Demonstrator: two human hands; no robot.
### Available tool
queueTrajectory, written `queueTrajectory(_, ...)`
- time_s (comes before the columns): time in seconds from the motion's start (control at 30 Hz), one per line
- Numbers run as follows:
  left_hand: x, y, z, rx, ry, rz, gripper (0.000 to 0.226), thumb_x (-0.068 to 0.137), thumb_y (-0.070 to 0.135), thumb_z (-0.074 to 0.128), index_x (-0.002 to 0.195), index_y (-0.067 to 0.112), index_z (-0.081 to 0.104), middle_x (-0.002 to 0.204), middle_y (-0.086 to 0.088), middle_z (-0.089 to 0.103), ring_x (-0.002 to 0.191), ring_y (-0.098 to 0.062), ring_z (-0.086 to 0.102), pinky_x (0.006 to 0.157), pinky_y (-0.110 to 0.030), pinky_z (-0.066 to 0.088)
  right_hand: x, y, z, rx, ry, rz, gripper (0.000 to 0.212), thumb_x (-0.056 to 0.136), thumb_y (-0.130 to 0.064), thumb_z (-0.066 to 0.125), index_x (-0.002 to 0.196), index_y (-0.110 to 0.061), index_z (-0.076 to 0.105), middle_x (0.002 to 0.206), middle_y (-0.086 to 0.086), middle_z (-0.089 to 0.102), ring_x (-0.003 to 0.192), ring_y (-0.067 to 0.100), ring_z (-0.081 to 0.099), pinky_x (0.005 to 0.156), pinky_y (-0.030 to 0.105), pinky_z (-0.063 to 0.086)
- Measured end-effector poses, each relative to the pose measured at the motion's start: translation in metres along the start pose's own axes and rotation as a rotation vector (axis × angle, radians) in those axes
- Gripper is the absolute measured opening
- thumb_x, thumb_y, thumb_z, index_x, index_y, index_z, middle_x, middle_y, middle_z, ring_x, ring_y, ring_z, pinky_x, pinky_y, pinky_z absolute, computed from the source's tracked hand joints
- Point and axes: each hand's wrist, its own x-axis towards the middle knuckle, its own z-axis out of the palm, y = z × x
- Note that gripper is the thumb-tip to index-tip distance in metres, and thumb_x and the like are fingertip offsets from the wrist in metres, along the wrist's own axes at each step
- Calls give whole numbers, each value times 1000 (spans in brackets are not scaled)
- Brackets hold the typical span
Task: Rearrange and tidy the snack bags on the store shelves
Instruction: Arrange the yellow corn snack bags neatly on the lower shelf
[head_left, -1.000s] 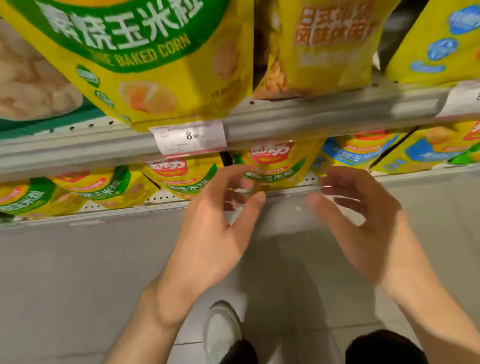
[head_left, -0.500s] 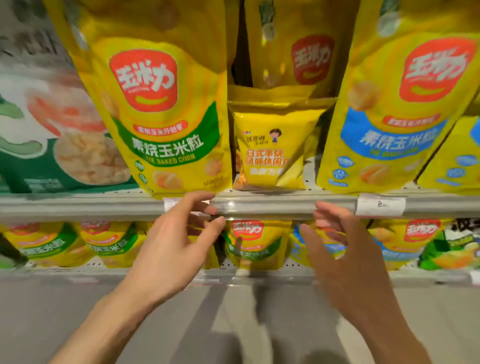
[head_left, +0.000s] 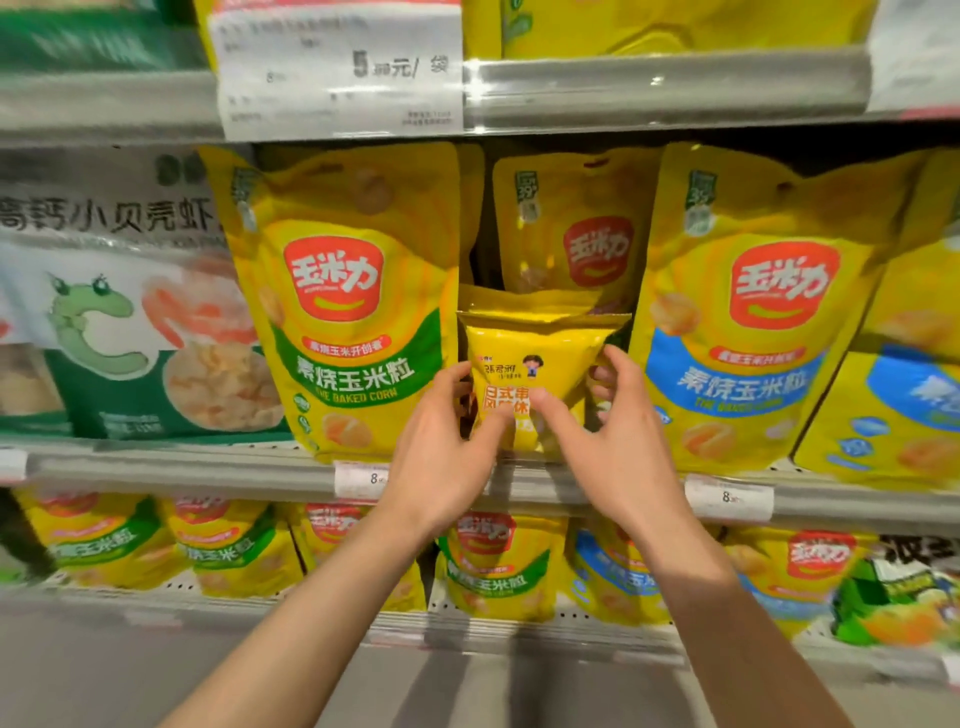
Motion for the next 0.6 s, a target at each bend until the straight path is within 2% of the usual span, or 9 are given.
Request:
queueTrajectory(0.03, 1, 0, 2, -23, -13, -7, 54, 94, 39, 70, 142, 30, 46, 111, 26, 62, 105, 8, 61, 98, -32, 53, 4, -1, 3, 32, 7, 21, 97, 83, -60, 75, 160, -23, 27, 154, -1, 49, 136, 13, 51, 113, 41, 45)
queueTrajectory(0.1, 3, 0, 4, -68, -28, -22, 57, 94, 38, 71, 143, 30, 44, 117, 22, 63, 105, 8, 61, 91, -21, 53, 10, -1, 8, 68, 13, 45, 96, 82, -60, 77, 158, -24, 31, 153, -2, 50, 135, 14, 53, 112, 43, 47)
queueTrajectory(0.17, 2, -1, 3, -104, -29, -31, 52, 93, 38, 73, 137, 33, 45, 122, 13, 64, 105, 8, 62, 77, -5, 48, 11, 1, 8, 97, 41, 60, 88, 82, -57, 79, 152, -25, 38, 148, -3, 54, 132, 14, 54, 110, 44, 49)
queueTrajectory(0.23, 0, -1, 2, -143, -29, -40, 48, 92, 35, 75, 129, 35, 45, 118, 13, 64, 102, 13, 60, 72, 0, 45, 10, 1, 6, 169, 78, 75, 73, 84, -49, 81, 142, -24, 45, 141, -3, 59, 129, 14, 58, 107, 42, 52)
queueTrajectory(0.3, -1, -1, 3, -175, -27, -38, 47, 90, 32, 77, 126, 33, 47, 113, 18, 65, 97, 16, 61, 72, -2, 46, 8, 1, 3, 253, 100, 70, 59, 85, -38, 83, 130, -23, 49, 133, -1, 63, 126, 15, 60, 101, 29, 54)
queueTrajectory(0.37, -1, -2, 2, -195, -15, -29, 49, 88, 33, 79, 126, 30, 48, 111, 17, 67, 99, 11, 64, 74, -7, 50, 6, -1, -1, 294, 120, 44, 50, 85, -31, 84, 121, -22, 50, 124, -1, 65, 123, 14, 62, 86, 8, 51)
queueTrajectory(0.4, -1, -2, 1, -201, -9, -25, 50, 87, 35, 80, 127, 30, 48, 111, 15, 68, 101, 6, 65, 77, -10, 51, 5, -3, -3, 304, 138, 30, 48, 85, -29, 84, 119, -22, 51, 119, -3, 66, 120, 14, 62, 80, 3, 49)
queueTrajectory(0.47, -1, -1, 0, -207, 0, -17, 55, 87, 39, 80, 131, 30, 48, 114, 13, 68, 105, 1, 65, 84, -18, 54, 4, -6, -7, 315, 167, 6, 47, 84, -30, 85, 117, -21, 53, 112, -8, 67, 113, 11, 65, 80, 6, 49)
queueTrajectory(0.6, 0, -2, -1, -174, -18, 9, 66, 87, 48, 76, 144, 31, 47, 127, 13, 67, 120, 1, 60, 101, -28, 53, 4, -5, -10, 338, 153, 11, 48, 83, -33, 85, 118, -21, 55, 114, -2, 69, 111, 13, 68, 96, 29, 56)
